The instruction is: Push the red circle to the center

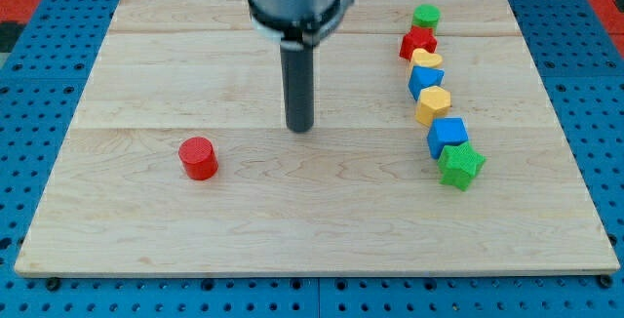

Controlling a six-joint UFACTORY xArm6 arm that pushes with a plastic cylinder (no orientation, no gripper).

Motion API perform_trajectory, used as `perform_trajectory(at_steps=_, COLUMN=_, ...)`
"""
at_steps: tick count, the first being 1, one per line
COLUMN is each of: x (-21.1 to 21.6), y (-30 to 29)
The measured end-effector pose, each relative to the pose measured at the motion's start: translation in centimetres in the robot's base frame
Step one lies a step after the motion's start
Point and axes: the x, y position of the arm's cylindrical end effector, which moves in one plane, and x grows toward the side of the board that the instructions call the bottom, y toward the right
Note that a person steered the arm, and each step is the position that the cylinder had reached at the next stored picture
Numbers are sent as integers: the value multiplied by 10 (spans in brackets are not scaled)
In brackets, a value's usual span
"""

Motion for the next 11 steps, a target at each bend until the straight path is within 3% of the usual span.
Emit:
perform_trajectory(at_steps=1, x=61, y=-10)
perform_trajectory(at_steps=2, x=84, y=-46)
perform_trajectory(at_steps=4, x=74, y=-126)
perform_trajectory(at_steps=10, x=-100, y=-100)
perform_trajectory(at_steps=11, x=-113, y=-67)
